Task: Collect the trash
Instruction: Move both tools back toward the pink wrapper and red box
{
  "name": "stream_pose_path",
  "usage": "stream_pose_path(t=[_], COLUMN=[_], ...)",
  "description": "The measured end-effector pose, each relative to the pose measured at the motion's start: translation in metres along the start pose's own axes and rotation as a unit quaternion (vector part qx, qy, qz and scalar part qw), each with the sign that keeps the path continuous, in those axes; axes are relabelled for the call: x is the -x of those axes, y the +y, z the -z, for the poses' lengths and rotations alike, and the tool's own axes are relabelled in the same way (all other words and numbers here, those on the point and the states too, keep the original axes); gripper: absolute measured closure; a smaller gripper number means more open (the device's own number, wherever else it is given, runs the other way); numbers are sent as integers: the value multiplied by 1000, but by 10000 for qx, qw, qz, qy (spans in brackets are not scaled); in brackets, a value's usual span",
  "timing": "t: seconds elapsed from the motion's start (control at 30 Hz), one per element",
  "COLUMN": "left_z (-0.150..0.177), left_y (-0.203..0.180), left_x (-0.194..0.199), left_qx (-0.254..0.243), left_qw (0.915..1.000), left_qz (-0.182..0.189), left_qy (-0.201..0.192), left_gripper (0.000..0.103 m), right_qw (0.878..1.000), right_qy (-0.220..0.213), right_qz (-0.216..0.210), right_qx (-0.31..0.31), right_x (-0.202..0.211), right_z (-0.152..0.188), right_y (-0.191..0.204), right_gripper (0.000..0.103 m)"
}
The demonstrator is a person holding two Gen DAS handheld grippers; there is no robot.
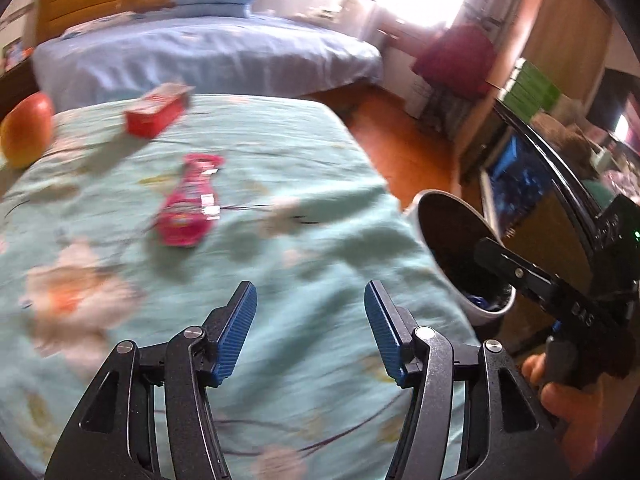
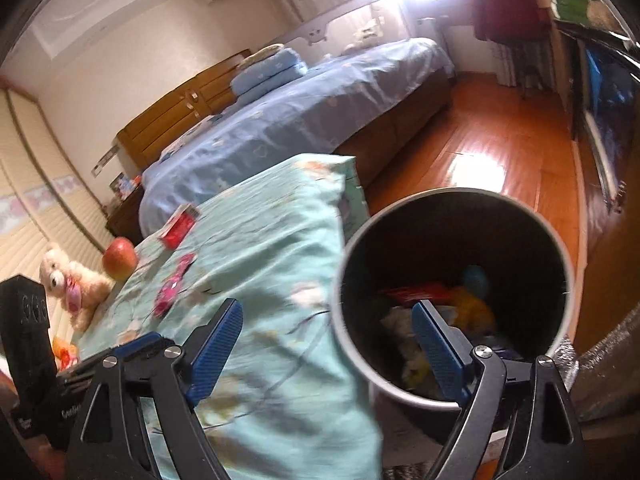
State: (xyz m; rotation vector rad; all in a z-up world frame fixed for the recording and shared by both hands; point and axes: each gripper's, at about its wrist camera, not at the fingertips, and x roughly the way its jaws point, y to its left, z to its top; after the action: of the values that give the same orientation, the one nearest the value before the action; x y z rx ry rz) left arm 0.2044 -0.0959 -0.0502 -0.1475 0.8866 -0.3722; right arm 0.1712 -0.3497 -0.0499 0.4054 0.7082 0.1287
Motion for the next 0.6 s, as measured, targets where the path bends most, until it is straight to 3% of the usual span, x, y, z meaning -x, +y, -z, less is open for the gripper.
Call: stream_pose_path(t=[0.6], left_z=[20], left_y=[84], left_x=[32], left_qx=[549], left_qw=[9963], left_qz=[-636], left_qy=[-155], left_gripper=[46], right_qw=[9960], right_qy=[411], right_qz=[-483], right_qx=[635], right_x=[-34], right_z=[24], right_y=[89], right_gripper=[15])
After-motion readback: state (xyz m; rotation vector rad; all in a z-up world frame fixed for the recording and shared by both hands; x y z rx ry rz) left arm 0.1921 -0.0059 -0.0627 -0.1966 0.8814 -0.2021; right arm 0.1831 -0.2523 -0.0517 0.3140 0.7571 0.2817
